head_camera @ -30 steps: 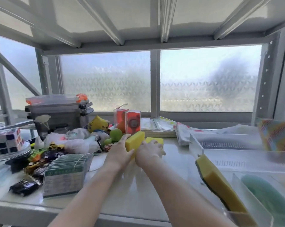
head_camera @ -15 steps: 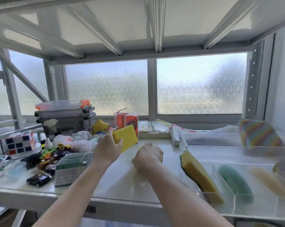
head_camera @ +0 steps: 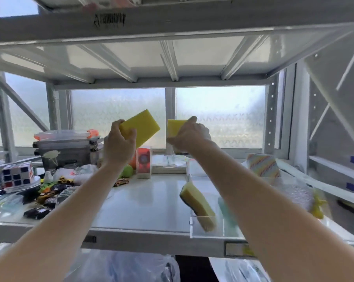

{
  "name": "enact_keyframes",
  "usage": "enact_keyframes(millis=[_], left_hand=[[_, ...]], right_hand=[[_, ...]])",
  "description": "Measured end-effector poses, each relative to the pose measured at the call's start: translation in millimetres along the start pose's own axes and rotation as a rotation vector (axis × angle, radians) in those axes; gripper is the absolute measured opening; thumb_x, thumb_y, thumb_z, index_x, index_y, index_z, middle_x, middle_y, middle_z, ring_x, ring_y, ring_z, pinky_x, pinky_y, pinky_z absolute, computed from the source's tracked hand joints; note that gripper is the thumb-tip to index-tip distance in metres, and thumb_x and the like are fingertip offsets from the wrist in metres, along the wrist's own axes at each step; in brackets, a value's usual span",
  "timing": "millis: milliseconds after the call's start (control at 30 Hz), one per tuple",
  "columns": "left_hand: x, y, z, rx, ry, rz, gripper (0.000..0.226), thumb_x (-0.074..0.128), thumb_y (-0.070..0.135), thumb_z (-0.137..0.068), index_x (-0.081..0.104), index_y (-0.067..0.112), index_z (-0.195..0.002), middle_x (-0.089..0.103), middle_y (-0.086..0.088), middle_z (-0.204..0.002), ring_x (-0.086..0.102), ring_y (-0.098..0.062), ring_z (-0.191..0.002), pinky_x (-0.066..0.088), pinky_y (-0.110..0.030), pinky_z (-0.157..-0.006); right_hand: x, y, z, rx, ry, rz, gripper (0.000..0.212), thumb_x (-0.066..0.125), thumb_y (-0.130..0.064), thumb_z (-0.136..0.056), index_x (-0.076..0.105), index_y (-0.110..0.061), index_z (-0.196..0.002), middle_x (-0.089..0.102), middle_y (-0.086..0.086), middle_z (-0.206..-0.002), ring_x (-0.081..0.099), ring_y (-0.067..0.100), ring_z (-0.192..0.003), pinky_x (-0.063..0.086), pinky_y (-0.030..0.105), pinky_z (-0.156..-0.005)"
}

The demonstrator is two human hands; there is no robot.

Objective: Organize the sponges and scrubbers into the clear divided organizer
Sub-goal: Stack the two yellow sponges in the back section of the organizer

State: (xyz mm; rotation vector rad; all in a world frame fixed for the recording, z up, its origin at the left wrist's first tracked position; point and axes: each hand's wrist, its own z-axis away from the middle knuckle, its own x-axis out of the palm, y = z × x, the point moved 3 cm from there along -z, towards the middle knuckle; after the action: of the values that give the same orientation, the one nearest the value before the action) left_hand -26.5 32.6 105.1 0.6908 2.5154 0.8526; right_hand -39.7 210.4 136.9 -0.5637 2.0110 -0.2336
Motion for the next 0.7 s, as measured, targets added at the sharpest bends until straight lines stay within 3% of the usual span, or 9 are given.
enact_keyframes(millis=[133, 367, 500, 700], left_hand=[[32, 25, 14, -0.054, -0.093, 0.081, 0.048, 0.055, 0.026, -0.089, 0.042, 0.013, -0.133, 0.060, -0.017, -0.119, 0.058, -0.035, -0.103, 0.044, -0.033, -0.075], [98, 35, 42, -0.248, -0.375, 0.275, 0.067, 0.065, 0.026, -0.075, 0.037, 0.016, -0.135, 0.060, -0.014, -0.111, 0.061, -0.034, -0.103, 0.053, -0.050, -0.089], [129, 34, 53, -0.302, -0.467, 0.317, 0.050, 0.063, 0.017, -0.082, 0.048, 0.013, -0.130, 0.060, -0.005, -0.105, 0.057, -0.025, -0.101, 0.047, -0.038, -0.090], [152, 26, 54, -0.309, -0.573, 0.273, 0.054, 0.068, 0.017, -0.079, 0.049, 0.017, -0.130, 0.060, -0.004, -0.104, 0.056, -0.021, -0.096, 0.042, -0.031, -0.080]], right_hand=[[-20, 56, -5, 0.149, 0.056, -0.151, 0.085, 0.071, -0.040, -0.073, 0.026, -0.002, -0.135, 0.042, 0.021, -0.133, 0.042, 0.035, -0.125, 0.040, 0.037, -0.097], [-32, 142, -4, 0.312, 0.137, -0.255, 0.099, 0.077, -0.043, -0.067, 0.023, -0.004, -0.140, 0.038, 0.018, -0.135, 0.043, 0.034, -0.124, 0.041, 0.042, -0.099], [-30, 171, -6, 0.326, 0.176, -0.305, 0.093, 0.078, -0.044, -0.065, 0.032, -0.003, -0.135, 0.047, 0.017, -0.128, 0.050, 0.032, -0.115, 0.048, 0.042, -0.092], [-19, 185, -13, 0.308, 0.180, -0.339, 0.092, 0.079, -0.043, -0.066, 0.031, -0.002, -0.133, 0.051, 0.015, -0.123, 0.054, 0.032, -0.111, 0.050, 0.046, -0.090]])
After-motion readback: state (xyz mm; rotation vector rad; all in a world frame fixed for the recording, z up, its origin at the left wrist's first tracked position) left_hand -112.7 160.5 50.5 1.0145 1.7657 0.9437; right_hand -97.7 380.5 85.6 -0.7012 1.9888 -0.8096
